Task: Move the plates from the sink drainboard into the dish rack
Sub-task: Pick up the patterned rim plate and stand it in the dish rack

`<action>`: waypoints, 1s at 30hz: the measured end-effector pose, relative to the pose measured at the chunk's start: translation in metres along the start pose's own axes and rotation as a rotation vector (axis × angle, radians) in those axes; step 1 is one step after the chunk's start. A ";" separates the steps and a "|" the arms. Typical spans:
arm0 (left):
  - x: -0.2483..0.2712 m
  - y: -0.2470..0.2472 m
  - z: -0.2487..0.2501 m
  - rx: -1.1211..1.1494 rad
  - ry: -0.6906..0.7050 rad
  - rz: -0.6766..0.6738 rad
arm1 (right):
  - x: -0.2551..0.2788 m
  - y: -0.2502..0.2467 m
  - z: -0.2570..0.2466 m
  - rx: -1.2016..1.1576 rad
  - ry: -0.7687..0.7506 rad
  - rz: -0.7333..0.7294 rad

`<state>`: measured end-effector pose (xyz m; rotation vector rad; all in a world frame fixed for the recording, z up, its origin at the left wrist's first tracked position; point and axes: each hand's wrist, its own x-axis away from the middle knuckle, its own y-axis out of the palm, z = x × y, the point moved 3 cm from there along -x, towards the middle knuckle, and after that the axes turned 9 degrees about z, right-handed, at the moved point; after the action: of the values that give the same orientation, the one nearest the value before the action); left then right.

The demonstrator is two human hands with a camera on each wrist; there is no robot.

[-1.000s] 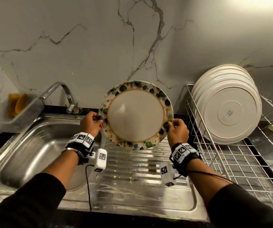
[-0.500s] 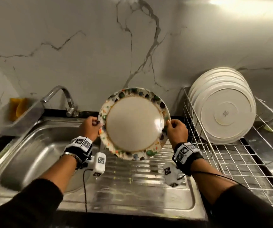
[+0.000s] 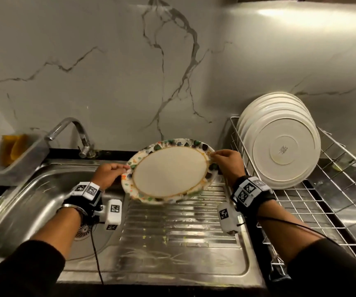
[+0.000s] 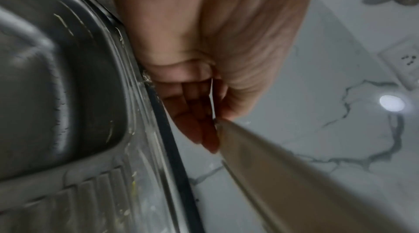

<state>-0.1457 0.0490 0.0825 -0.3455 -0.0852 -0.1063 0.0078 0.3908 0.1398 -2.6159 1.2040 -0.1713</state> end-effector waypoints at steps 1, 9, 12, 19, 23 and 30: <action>-0.003 -0.004 0.005 0.063 -0.027 -0.013 | 0.000 -0.001 -0.006 -0.073 0.031 -0.014; 0.003 -0.016 0.050 0.313 0.056 -0.078 | -0.002 -0.012 -0.057 -0.390 0.187 -0.089; 0.006 -0.019 0.065 0.310 0.093 -0.051 | -0.006 -0.019 -0.079 -0.368 0.139 -0.164; 0.013 -0.005 0.121 0.305 0.237 0.037 | -0.015 -0.059 -0.119 -0.327 -0.018 -0.166; 0.022 0.020 0.153 0.313 0.296 0.052 | -0.025 -0.097 -0.127 -0.326 -0.056 -0.063; 0.051 0.081 0.217 0.299 0.418 -0.012 | -0.040 -0.178 -0.121 -0.390 -0.105 0.073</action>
<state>-0.1002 0.1941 0.2643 -0.0199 0.3086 -0.1730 0.0860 0.5103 0.3055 -2.8521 1.4126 0.2358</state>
